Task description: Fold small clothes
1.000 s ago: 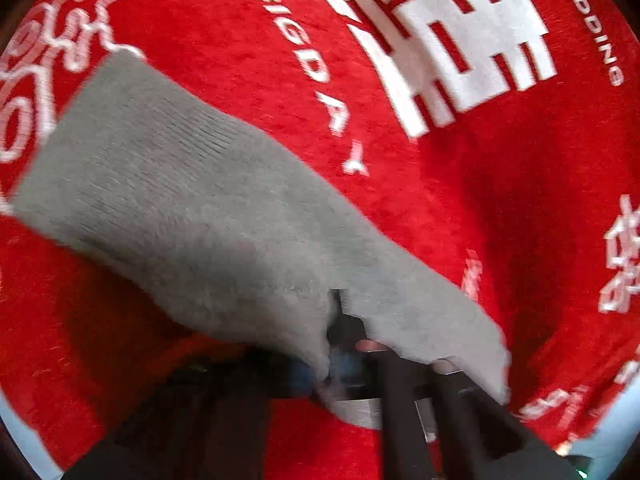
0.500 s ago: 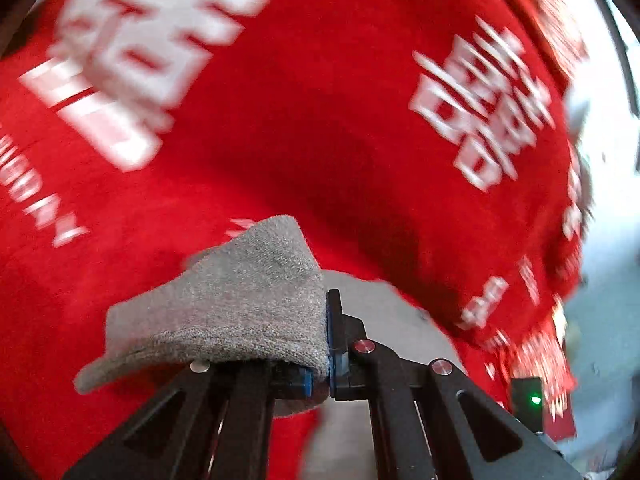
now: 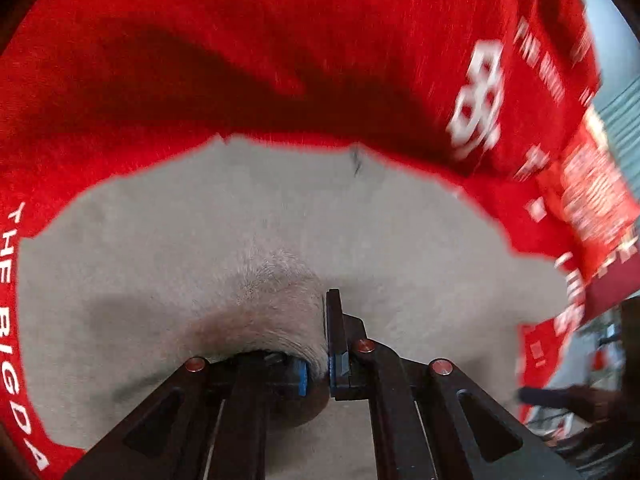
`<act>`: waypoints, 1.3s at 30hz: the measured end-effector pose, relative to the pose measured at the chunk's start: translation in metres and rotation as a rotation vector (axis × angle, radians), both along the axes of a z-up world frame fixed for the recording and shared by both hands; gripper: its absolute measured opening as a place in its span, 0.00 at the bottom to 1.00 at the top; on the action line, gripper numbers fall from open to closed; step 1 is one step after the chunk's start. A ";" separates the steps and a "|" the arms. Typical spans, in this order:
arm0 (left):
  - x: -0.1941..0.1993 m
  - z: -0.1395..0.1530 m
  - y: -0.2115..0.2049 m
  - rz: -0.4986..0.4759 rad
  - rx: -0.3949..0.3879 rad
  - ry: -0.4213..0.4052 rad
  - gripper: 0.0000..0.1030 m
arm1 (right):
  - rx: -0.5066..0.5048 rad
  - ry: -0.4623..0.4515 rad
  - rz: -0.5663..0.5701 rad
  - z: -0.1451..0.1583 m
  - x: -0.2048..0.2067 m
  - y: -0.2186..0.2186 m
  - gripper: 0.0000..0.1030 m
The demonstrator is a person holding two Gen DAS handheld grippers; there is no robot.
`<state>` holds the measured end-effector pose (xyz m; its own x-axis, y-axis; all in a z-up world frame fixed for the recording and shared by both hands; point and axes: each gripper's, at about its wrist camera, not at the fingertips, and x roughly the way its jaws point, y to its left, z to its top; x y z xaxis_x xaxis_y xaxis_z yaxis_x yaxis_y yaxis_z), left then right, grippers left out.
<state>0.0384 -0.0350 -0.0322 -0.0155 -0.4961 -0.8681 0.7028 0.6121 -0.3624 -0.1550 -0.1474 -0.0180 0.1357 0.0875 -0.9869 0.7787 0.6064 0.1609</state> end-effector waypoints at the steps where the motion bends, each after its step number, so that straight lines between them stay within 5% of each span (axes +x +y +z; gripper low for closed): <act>1: -0.003 -0.008 -0.005 -0.017 0.053 0.007 0.25 | 0.001 0.002 -0.002 -0.001 -0.001 -0.002 1.00; 2: -0.005 -0.014 -0.003 -0.029 0.075 0.021 0.38 | -0.001 0.003 -0.001 -0.002 -0.002 -0.003 1.00; 4: -0.011 -0.006 0.006 -0.043 0.031 0.011 0.78 | -0.021 -0.006 0.024 -0.001 0.002 -0.007 1.00; 5: -0.015 -0.001 0.007 -0.051 0.047 -0.026 0.83 | -0.039 -0.010 0.044 0.000 0.006 -0.007 1.00; 8: -0.021 0.022 0.024 -0.066 0.060 -0.103 0.84 | -0.090 -0.067 0.180 0.016 0.035 -0.001 1.00; 13: 0.006 0.051 0.093 0.072 0.108 -0.191 0.84 | -0.219 -0.120 0.483 0.035 0.101 0.046 1.00; 20: 0.061 0.033 0.192 0.333 0.271 -0.168 0.84 | -0.530 -0.062 0.924 0.004 0.176 0.138 0.99; 21: 0.068 0.025 0.201 0.363 0.292 -0.150 0.84 | -0.574 -0.037 0.952 -0.004 0.184 0.145 0.95; 22: 0.071 0.018 0.205 0.382 0.302 -0.136 0.84 | -0.616 -0.016 0.956 -0.010 0.192 0.147 0.78; 23: 0.075 0.014 0.211 0.397 0.308 -0.126 0.84 | -0.632 -0.005 0.944 -0.015 0.197 0.145 0.61; 24: 0.077 0.008 0.216 0.412 0.314 -0.122 0.84 | -0.574 -0.009 0.895 -0.018 0.202 0.134 0.10; 25: 0.078 0.005 0.218 0.420 0.318 -0.118 0.84 | -0.509 -0.028 0.836 -0.016 0.201 0.124 0.06; 30: 0.077 -0.006 0.203 0.422 0.312 -0.087 0.84 | -0.212 -0.274 0.282 0.009 0.161 0.029 0.06; 35: 0.087 -0.007 0.190 0.408 0.305 -0.090 0.84 | 0.028 -0.306 -0.083 -0.020 0.099 -0.042 0.14; 39: 0.098 -0.005 0.189 0.410 0.303 -0.085 0.84 | 0.139 -0.373 -0.241 -0.032 0.063 -0.064 0.50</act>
<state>0.1363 0.1539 -0.0374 0.2046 -0.1726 -0.9635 0.4028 0.9120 -0.0778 -0.0916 -0.2115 -0.0503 0.5122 0.1380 -0.8477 0.7680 0.3684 0.5240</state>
